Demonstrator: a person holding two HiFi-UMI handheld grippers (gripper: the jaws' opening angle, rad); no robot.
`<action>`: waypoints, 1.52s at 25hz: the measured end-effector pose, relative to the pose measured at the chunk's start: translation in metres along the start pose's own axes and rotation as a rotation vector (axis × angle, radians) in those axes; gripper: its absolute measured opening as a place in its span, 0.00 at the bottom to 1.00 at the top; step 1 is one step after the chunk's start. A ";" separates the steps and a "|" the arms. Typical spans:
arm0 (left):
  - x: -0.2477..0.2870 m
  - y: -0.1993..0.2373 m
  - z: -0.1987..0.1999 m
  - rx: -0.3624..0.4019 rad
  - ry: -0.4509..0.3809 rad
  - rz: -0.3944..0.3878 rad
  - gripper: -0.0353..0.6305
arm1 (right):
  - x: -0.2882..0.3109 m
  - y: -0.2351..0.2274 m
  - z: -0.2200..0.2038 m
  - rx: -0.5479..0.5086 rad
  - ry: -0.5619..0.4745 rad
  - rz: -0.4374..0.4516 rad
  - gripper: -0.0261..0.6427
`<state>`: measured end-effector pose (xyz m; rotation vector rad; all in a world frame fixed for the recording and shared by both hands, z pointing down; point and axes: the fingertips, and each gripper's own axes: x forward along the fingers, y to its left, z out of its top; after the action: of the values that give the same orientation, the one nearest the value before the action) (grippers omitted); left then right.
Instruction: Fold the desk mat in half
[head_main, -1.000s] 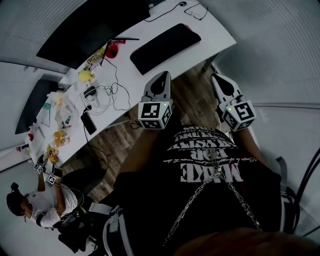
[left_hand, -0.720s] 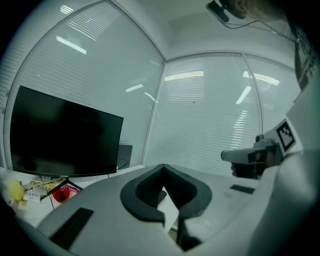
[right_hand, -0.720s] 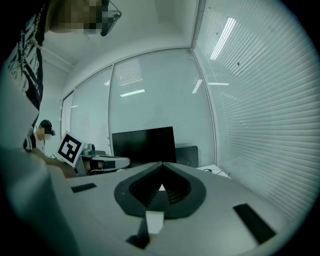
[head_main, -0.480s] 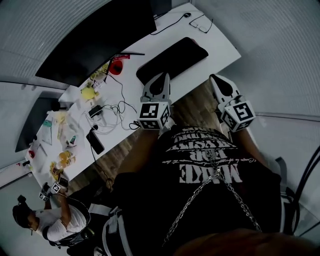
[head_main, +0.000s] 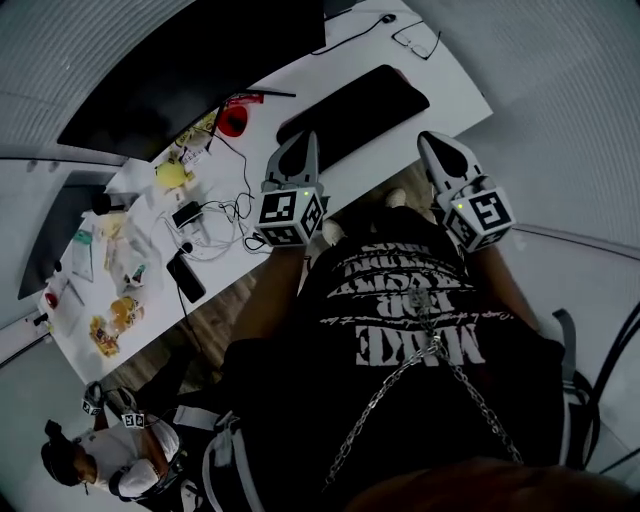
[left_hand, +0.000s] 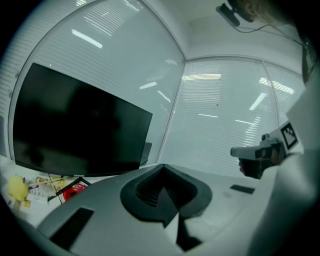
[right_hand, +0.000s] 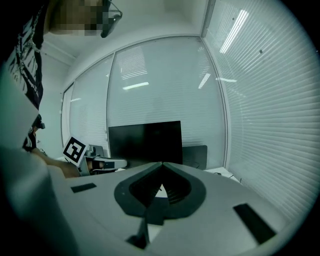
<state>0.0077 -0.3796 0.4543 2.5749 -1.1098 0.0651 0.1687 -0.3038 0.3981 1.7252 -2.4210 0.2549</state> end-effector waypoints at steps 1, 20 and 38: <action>0.000 0.001 -0.004 -0.006 0.012 0.005 0.05 | 0.003 -0.001 -0.004 0.012 0.011 0.007 0.03; 0.138 0.050 -0.113 -0.131 0.391 0.162 0.05 | 0.157 -0.137 -0.087 0.039 0.298 0.328 0.03; 0.204 0.007 -0.178 -0.217 0.559 0.204 0.05 | 0.194 -0.256 -0.284 0.413 0.844 0.601 0.40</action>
<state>0.1600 -0.4698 0.6592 2.0532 -1.0768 0.6336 0.3564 -0.4992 0.7297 0.6519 -2.1807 1.3158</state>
